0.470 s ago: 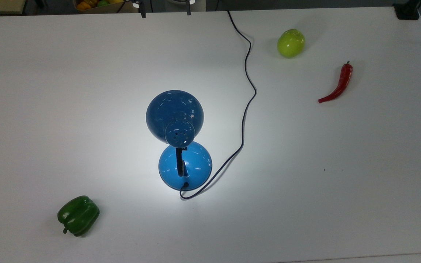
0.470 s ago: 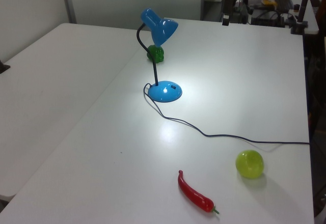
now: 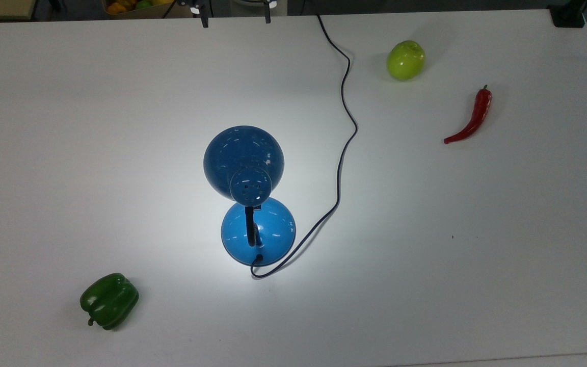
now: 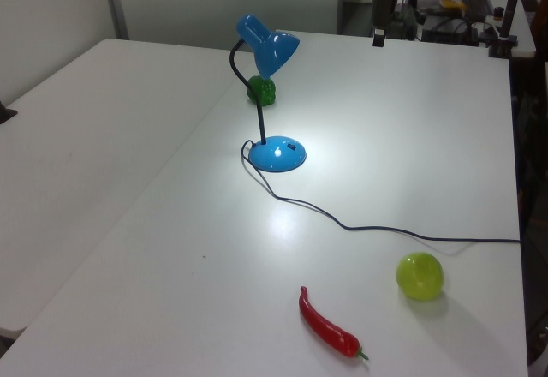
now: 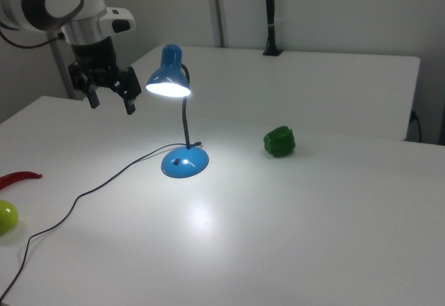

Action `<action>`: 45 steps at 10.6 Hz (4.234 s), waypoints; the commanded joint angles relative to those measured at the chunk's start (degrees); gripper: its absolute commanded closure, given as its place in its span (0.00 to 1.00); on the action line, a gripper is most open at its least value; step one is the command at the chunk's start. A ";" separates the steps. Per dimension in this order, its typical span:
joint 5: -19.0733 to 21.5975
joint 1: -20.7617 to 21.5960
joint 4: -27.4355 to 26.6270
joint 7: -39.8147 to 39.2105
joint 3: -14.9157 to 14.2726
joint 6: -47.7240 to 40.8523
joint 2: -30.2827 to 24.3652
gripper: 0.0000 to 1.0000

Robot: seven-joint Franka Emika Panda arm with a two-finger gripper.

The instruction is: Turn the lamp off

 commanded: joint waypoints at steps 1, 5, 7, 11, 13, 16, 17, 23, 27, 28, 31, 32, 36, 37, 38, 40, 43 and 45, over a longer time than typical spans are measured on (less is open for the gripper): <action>-0.78 0.54 -0.44 -0.89 -0.15 0.66 -0.15 0.00; -0.78 0.53 -0.70 -1.24 -0.06 0.75 -0.15 0.29; -0.61 0.45 -0.70 -1.24 -0.06 0.66 -0.24 0.68; 0.09 0.45 -1.58 -1.42 -0.06 2.06 -0.07 1.00; 1.14 0.19 -1.84 -3.17 -0.06 1.98 0.11 1.00; 1.06 0.09 -3.24 -3.27 -0.06 2.07 0.89 1.00; 0.37 0.44 -3.77 -3.18 -0.06 2.16 1.95 1.00; 0.10 0.62 -11.94 -2.48 -0.06 13.91 3.54 1.00; 0.10 0.62 -16.42 -0.73 -0.06 25.33 5.73 1.00; 0.10 1.06 -17.13 -0.63 -0.06 28.58 6.78 1.00; 0.18 1.33 -17.14 -0.63 -0.06 36.84 10.56 1.00; 0.18 1.33 -17.14 -0.63 -0.06 39.40 11.70 1.00; 0.27 1.06 -17.05 -0.63 -0.06 52.13 16.36 1.00; 0.27 1.06 -17.05 -0.63 -0.06 54.69 17.41 1.00; 0.27 0.97 -16.88 -0.72 -0.06 56.80 18.56 1.00; 0.27 0.97 -16.61 -0.72 -0.06 60.76 20.67 1.00; 0.36 1.06 -15.65 -0.63 -0.06 63.32 22.95 1.00; 0.71 1.15 -15.56 -0.63 -0.06 65.60 24.10 1.00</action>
